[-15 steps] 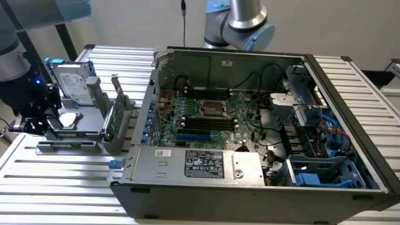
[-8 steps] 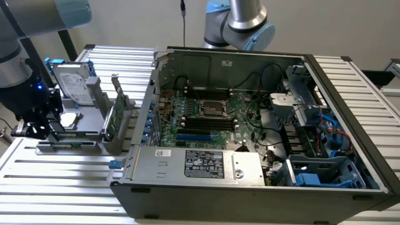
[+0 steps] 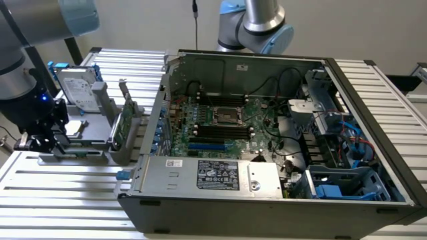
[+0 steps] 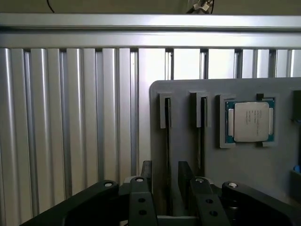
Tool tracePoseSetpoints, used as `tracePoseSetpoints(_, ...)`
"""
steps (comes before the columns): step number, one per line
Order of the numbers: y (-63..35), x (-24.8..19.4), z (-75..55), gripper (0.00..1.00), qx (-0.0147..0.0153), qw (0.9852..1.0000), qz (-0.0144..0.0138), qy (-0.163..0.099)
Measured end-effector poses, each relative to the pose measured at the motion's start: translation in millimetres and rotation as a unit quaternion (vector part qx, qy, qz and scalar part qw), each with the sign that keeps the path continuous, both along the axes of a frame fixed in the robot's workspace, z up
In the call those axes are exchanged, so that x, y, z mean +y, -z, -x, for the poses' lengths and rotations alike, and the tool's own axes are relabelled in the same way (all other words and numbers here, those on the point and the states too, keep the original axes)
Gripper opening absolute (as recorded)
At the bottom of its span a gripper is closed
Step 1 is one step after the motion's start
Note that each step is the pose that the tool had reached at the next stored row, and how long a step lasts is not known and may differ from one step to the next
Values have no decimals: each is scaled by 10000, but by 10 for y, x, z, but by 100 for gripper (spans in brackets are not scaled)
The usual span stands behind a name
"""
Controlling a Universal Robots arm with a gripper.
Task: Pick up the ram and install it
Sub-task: 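Pick up the ram and move it above insertion slot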
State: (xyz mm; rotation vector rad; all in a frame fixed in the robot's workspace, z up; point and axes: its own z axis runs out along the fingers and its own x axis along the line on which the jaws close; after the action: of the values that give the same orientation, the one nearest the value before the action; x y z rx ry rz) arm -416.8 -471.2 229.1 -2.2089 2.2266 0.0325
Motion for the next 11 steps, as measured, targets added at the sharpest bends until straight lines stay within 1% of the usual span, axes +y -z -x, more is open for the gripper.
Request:
tracePoseSetpoints(5, 36, 0, -26, 36, -4, 10000, -1, 0)
tracePoseSetpoints(11, 110, 0, -34, 36, -33, 10000, 0, -1)
